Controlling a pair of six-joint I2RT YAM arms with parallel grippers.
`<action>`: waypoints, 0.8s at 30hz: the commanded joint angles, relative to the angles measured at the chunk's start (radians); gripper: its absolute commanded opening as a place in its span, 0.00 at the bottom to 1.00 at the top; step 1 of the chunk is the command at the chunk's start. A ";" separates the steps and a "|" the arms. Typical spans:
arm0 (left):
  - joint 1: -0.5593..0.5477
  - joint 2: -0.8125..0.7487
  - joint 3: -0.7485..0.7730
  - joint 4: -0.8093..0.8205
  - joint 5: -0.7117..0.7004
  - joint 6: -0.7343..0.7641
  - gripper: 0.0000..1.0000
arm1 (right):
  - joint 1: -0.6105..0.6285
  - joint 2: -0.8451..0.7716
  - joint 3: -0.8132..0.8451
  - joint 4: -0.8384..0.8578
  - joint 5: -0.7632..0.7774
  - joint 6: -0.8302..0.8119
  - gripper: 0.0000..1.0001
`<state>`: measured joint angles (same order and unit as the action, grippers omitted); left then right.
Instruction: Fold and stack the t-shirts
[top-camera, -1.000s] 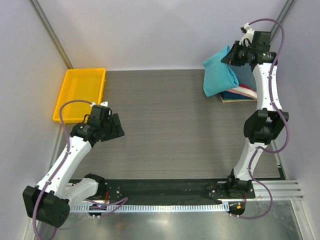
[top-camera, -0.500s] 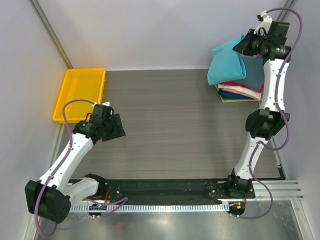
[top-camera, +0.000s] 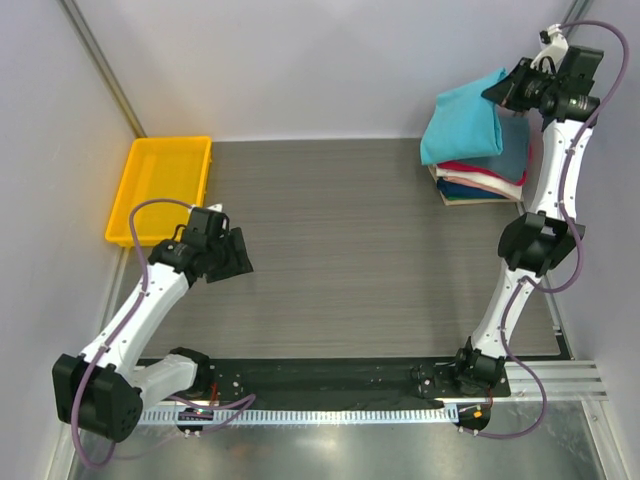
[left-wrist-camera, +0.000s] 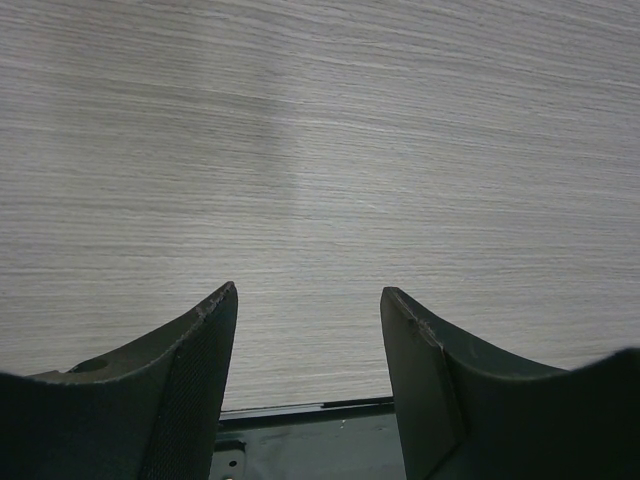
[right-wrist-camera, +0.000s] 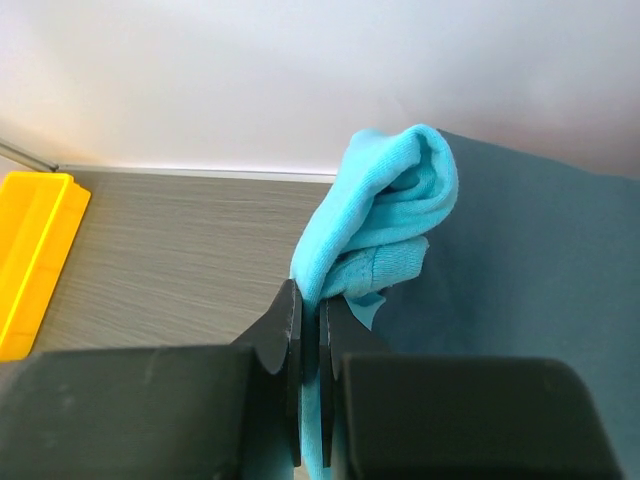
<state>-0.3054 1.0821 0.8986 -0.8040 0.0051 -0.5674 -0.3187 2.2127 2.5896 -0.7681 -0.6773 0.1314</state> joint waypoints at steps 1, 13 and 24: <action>0.002 0.004 -0.004 0.025 0.026 0.015 0.60 | -0.036 0.013 0.082 0.092 -0.064 0.023 0.01; 0.002 0.022 -0.006 0.025 0.032 0.015 0.60 | -0.102 0.099 0.040 0.174 -0.084 -0.054 0.01; 0.000 0.048 -0.006 0.022 0.033 0.015 0.60 | -0.118 0.228 0.078 0.231 0.067 -0.127 0.01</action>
<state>-0.3054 1.1236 0.8932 -0.8028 0.0208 -0.5671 -0.4271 2.4496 2.6236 -0.6201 -0.6743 0.0467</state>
